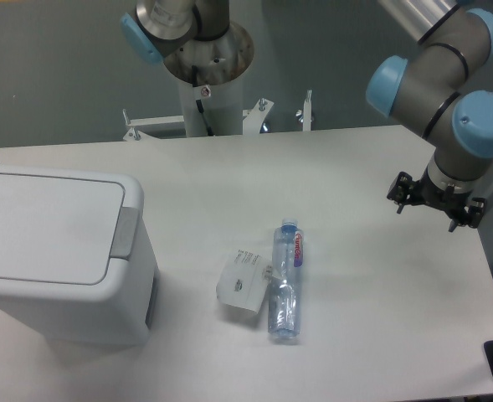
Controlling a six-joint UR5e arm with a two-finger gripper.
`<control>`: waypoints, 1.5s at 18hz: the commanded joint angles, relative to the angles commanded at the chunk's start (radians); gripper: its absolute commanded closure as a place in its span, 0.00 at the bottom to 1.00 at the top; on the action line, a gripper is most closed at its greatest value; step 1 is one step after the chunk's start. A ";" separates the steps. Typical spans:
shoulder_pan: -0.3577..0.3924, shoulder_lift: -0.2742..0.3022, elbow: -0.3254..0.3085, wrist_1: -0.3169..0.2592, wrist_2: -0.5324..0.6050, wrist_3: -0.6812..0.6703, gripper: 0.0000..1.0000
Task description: Open the trash can
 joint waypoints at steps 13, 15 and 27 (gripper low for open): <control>-0.005 0.006 -0.017 0.000 -0.003 -0.011 0.00; -0.005 0.011 -0.024 0.030 -0.012 -0.012 0.00; -0.054 0.117 -0.198 0.240 -0.207 -0.188 0.00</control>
